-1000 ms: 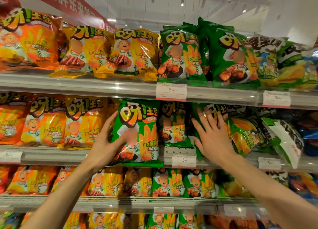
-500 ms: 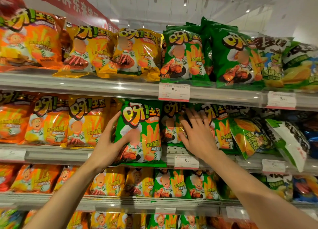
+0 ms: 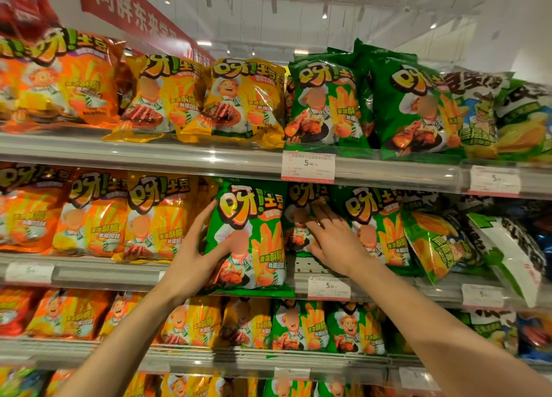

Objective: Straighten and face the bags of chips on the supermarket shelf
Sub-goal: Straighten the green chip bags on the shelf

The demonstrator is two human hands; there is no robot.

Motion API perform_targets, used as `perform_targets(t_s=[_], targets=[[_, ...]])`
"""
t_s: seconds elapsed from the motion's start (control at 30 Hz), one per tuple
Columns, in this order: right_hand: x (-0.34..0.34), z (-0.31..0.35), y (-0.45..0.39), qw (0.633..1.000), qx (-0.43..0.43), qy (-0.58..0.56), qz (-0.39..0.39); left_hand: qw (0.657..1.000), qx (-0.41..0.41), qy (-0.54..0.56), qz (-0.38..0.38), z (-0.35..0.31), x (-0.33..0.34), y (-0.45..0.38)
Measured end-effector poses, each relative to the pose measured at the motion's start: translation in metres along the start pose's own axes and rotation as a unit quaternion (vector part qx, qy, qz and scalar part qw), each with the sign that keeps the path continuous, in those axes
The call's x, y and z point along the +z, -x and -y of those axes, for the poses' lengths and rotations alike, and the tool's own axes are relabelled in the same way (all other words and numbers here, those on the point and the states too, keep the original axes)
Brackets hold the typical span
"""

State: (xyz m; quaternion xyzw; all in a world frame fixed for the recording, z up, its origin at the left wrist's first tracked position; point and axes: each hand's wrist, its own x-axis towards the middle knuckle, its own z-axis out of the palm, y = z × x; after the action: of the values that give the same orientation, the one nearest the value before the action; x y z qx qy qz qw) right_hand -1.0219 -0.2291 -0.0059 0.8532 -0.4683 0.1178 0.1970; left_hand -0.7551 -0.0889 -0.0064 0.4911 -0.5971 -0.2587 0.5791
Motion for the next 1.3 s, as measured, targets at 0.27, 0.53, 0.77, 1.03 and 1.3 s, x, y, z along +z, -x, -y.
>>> perform_targets(t_s=[0.27,0.53,0.77,1.03,1.3], targets=[[-0.042,0.014,0.051,0.907,0.091,-0.410,-0.021,0.999,-0.007,-0.007,0.032,0.002,0.027,0.006],[-0.037,0.017,0.067,0.809,0.164,-0.565,-0.020,0.999,0.008,0.000,0.053,-0.010,0.091,-0.015],[-0.038,0.015,0.031,0.783,0.217,-0.578,-0.073,0.999,0.002,-0.043,0.024,-0.013,0.104,-0.039],[-0.023,0.008,0.025,0.806,0.231,-0.540,-0.074,0.985,0.040,-0.129,0.109,0.015,0.093,-0.039],[-0.011,0.017,0.026,0.827,0.212,-0.516,-0.073,0.969,0.055,-0.207,0.125,0.021,0.095,-0.038]])
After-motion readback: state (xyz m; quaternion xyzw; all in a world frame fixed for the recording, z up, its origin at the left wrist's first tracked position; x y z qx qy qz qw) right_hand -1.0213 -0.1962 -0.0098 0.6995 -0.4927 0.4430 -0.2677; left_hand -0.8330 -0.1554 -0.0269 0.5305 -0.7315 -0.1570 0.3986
